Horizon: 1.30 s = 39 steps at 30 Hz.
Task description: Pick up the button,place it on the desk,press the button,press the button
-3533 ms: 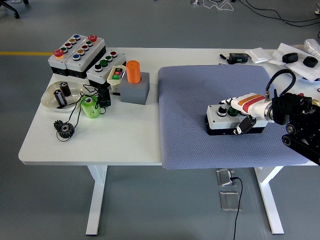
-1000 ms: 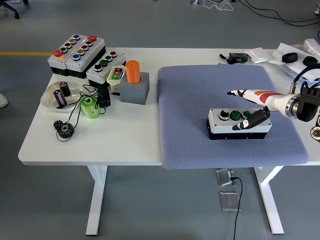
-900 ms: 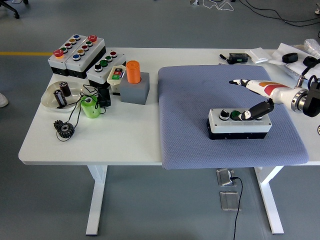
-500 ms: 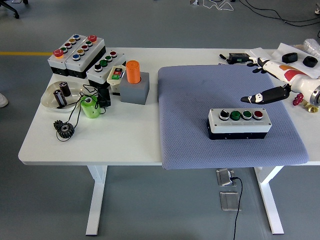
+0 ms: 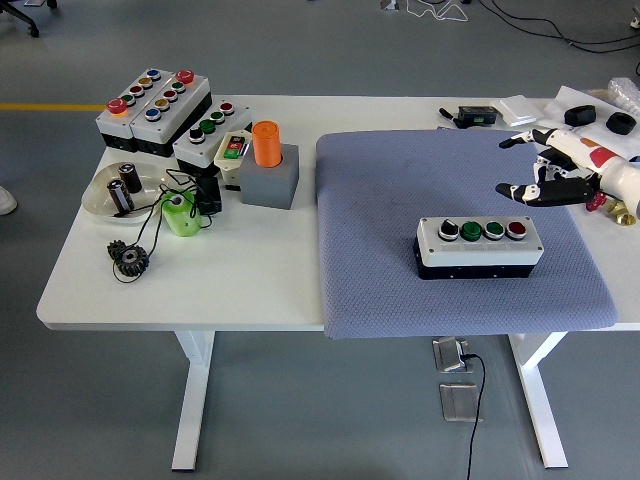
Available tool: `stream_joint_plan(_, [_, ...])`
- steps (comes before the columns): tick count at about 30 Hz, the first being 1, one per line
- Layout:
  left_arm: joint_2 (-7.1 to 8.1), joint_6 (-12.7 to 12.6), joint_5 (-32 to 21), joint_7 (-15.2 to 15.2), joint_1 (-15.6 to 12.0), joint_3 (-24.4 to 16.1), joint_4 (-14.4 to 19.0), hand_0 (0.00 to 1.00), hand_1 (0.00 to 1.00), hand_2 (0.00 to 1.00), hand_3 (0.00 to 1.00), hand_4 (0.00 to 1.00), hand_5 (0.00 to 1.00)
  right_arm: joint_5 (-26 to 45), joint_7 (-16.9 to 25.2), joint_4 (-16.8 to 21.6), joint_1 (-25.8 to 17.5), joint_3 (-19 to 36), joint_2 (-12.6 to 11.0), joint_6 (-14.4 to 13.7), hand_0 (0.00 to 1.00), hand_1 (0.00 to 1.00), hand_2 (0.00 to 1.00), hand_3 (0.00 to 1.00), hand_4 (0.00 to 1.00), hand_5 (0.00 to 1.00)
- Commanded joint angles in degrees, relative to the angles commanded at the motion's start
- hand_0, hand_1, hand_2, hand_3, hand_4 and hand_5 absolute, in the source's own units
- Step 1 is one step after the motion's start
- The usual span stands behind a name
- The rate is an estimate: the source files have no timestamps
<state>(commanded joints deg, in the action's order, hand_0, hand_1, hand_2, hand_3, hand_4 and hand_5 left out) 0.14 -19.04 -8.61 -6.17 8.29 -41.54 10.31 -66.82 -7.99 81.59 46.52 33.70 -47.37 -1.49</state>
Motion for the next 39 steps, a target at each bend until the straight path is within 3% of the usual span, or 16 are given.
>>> stream_joint_plan(18, [-0.04, -0.1, 0.5, 0.2, 0.3, -0.6, 0.0, 0.655, 0.701, 0.726, 0.502, 0.317, 0.945, -0.4, -4.3, -1.3, -0.7, 0.0, 0.2, 3.5, 0.1, 0.002, 0.075, 0.775, 0.705, 0.458])
stream_joint_plan(39, [-0.08, -0.1, 0.4, 0.2, 0.5, -0.6, 0.0, 0.655, 0.702, 0.726, 0.502, 0.317, 0.944, 0.1, -5.9, -1.2, -0.9, -0.2, -0.1, 4.6, 0.106, 0.002, 0.076, 0.776, 0.692, 0.5])
